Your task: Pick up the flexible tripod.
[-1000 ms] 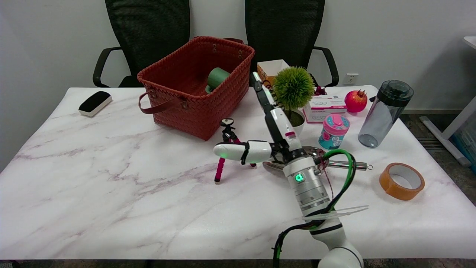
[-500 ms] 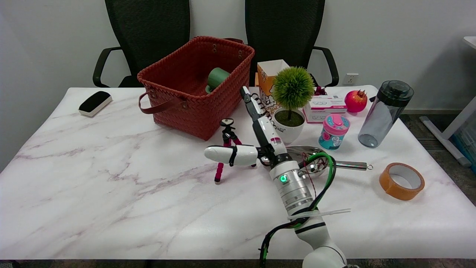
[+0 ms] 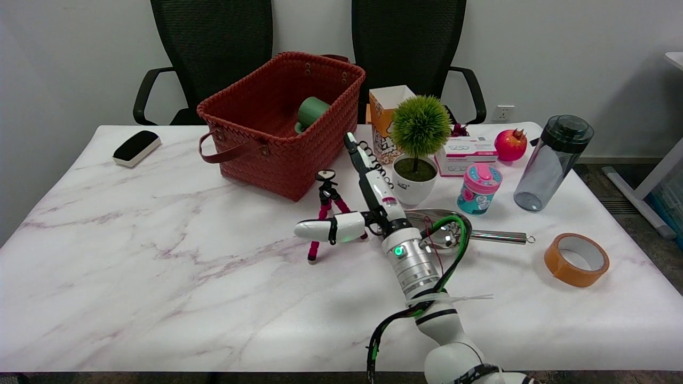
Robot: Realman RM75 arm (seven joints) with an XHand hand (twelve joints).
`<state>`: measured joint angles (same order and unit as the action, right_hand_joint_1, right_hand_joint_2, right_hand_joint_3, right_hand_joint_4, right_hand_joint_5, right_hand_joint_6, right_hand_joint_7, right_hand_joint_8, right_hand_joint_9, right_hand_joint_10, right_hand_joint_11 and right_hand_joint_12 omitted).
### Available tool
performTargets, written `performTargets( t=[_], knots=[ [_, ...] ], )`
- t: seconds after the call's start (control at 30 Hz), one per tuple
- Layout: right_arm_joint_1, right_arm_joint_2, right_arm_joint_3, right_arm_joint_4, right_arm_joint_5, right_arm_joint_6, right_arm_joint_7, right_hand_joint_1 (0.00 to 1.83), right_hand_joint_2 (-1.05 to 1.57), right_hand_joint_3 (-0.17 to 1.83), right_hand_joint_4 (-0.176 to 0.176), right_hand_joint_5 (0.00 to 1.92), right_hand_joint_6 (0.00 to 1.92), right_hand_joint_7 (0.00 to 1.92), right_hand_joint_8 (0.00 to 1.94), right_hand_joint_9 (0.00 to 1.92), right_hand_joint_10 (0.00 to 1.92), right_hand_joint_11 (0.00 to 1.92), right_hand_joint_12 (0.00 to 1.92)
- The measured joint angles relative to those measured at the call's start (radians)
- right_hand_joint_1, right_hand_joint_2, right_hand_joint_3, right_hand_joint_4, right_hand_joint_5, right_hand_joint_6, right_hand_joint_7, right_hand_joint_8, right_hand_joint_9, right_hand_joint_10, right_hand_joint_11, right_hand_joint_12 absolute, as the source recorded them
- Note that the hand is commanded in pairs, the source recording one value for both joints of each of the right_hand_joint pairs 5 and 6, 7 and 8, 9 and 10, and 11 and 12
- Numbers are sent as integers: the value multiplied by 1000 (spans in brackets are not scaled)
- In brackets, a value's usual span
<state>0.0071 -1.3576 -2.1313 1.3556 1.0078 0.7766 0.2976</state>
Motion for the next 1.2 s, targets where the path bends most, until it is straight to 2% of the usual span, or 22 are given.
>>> performTargets(
  t=[0.47,1.2],
  knots=[
    [47,14,5,-76,46,-5,-32,913,-73,361,0,0,0,111,111,0,0,0,0],
    [99,9,-19,-161,74,-55,13,867,-20,285,0,0,0,125,125,0,0,0,0]
  ],
)
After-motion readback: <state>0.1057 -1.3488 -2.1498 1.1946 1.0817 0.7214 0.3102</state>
